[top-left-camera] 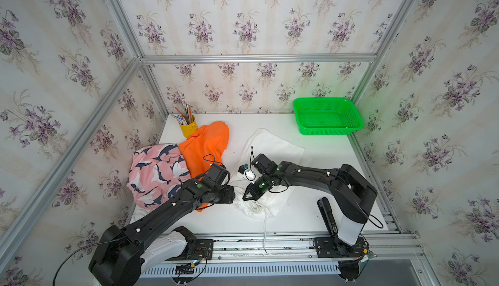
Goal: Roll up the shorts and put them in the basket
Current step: Roll the shorts at the center of the board.
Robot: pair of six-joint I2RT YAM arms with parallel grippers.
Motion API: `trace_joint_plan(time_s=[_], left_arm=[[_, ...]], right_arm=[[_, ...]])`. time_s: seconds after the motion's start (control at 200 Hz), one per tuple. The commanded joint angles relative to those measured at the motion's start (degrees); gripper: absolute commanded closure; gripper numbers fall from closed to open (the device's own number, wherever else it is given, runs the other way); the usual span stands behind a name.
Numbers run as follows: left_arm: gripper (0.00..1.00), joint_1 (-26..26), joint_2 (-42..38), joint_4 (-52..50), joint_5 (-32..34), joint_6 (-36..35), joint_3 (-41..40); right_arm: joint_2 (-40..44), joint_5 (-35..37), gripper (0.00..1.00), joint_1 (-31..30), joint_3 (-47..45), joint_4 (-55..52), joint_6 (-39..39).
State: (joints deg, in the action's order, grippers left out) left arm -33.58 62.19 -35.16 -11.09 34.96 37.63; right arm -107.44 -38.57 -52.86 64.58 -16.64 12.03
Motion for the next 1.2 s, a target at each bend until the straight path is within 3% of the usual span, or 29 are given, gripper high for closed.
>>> trace_joint_plan(time_s=[0.0,0.09,0.16,0.27,0.37,0.455,0.55,0.79,0.999,1.164,1.194], left_arm=[[0.34,-0.31,1.22,0.68,-0.42,0.11,1.57],[0.35,-0.75,4.3,0.53,0.36,-0.9,3.64],[0.4,-1.17,6.99,0.53,1.85,-1.7,4.87],[0.53,-2.08,12.38,0.01,4.82,-3.54,7.3],[0.58,-2.45,16.42,0.37,5.81,-4.6,8.78],[0.6,-2.45,18.47,1.24,6.48,-5.15,9.26],[0.63,-2.45,22.77,1.7,7.04,-5.75,10.14],[0.68,-2.32,26.88,2.99,7.12,-6.8,11.72],[0.72,-1.55,29.64,4.12,7.4,-6.97,12.28],[0.73,-1.48,32.84,4.18,6.14,-7.76,14.18],[0.73,-1.49,33.12,4.32,5.96,-7.8,14.23]], right_arm=[[-2.21,-1.59,1.0,-0.05,-0.05,1.4,1.49],[-2.64,-0.87,1.0,0.21,-0.03,1.35,1.76],[-2.22,0.87,0.96,0.3,0.13,0.53,1.77],[-0.15,4.04,0.87,0.39,0.07,-1.13,1.69],[2.27,7.57,0.72,0.39,-0.13,-3.55,1.9],[5.22,10.74,0.69,0.39,-0.68,-6.08,1.93],[8.62,13.88,0.71,0.4,-2.18,-7.15,2.2],[8.34,16.44,1.0,0.4,-6.23,-3.6,3.69],[8.01,17.94,1.0,0.4,-11.81,-1.04,4.55],[13.05,23.89,1.0,0.07,-11.18,-2.71,5.84],[14.73,25.0,0.95,-0.25,-11.06,-2.87,5.44]])
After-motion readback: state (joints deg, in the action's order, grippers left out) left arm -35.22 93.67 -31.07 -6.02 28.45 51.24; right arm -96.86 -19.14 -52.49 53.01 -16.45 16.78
